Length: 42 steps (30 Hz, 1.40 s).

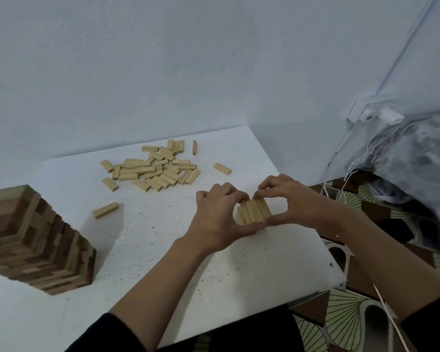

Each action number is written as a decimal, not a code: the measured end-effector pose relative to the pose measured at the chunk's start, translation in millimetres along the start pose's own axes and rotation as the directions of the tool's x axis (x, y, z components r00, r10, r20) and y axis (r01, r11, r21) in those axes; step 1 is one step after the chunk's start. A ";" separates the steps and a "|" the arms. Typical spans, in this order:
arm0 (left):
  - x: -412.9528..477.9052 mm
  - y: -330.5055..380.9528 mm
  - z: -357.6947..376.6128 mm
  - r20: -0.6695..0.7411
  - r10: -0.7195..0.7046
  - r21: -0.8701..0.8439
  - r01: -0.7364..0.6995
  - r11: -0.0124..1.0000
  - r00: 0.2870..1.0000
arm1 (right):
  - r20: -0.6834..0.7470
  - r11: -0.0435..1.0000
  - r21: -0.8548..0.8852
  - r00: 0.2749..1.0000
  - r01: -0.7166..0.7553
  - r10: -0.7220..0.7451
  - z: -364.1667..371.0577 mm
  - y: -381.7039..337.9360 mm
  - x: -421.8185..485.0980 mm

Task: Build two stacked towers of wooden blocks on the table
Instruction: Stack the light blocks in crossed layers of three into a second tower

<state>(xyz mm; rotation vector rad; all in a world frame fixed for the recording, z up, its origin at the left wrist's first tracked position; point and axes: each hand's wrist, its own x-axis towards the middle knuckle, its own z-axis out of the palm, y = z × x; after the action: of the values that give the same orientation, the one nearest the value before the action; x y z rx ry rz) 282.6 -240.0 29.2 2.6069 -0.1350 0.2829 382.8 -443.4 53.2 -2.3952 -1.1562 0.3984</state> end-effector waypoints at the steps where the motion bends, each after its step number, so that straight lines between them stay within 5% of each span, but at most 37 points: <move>1: 1.3 0.2 4.0 -0.004 -0.010 -0.003 0.010 1.000 1.000 | 0.012 1.000 -0.006 1.000 -0.001 0.001 0.1 4.4 1.3; 42: 3.6 -12.3 21.9 0.010 -0.129 -0.076 0.129 0.989 0.992 | 0.079 0.999 0.014 0.996 -0.031 0.030 12.9 20.3 12.3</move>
<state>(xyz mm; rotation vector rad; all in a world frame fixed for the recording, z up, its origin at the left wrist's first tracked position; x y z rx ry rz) 291.7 -240.5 5.6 2.5273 0.0210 0.2206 398.1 -441.4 31.0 -2.4056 -1.1474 0.5135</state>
